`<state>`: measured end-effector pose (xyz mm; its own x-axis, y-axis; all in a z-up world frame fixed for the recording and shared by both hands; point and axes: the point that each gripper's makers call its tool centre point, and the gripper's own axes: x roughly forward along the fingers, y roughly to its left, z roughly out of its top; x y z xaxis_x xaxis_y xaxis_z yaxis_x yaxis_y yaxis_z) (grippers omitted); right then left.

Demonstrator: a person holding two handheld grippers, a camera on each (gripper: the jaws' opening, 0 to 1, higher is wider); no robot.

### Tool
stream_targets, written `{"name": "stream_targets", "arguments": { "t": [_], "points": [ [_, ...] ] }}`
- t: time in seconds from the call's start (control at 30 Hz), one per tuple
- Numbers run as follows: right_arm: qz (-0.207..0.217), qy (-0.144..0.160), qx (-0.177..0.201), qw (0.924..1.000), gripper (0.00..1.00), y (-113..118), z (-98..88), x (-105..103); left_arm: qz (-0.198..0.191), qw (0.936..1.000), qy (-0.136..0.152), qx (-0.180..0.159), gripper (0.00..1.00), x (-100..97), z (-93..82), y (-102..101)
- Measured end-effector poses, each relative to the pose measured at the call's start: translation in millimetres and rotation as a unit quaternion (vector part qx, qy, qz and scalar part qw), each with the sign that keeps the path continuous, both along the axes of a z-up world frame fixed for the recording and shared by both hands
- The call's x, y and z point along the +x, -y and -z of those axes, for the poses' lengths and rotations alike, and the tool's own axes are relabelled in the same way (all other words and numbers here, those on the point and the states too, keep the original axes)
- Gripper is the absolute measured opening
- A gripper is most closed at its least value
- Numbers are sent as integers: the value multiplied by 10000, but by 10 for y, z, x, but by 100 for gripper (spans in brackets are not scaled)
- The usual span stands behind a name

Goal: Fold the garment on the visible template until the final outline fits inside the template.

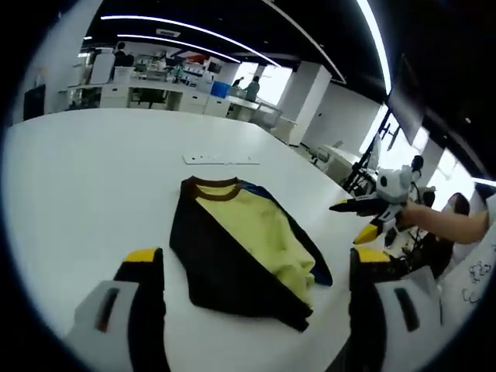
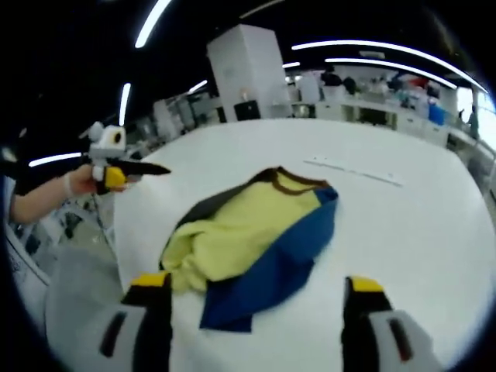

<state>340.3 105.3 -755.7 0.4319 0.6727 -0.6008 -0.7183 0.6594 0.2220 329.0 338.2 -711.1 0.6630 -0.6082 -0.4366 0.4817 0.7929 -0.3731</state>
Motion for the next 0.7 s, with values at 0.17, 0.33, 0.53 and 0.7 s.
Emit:
{"name": "stream_targets", "arguments": {
  "t": [0.17, 0.33, 0.53, 0.7],
  "points": [
    [14, 32, 104, 9999, 89, -3, -1, 7, -63, 10000, 21, -17, 96, -78, 30, -27],
    [-55, 72, 5, 10000, 83, 12, 26, -43, -175, 9998, 15, -126, 96, -144, 47, -63],
    [-199, 155, 14, 9997, 76, -23, 47, -83, -232, 9996, 34, -168, 96, -191, 54, -100],
    [-337, 143, -116, 9993, 68, -39, 185, -165, -304, 9991, 70, -279, 95, -241, 27, -84]
  ]
}}
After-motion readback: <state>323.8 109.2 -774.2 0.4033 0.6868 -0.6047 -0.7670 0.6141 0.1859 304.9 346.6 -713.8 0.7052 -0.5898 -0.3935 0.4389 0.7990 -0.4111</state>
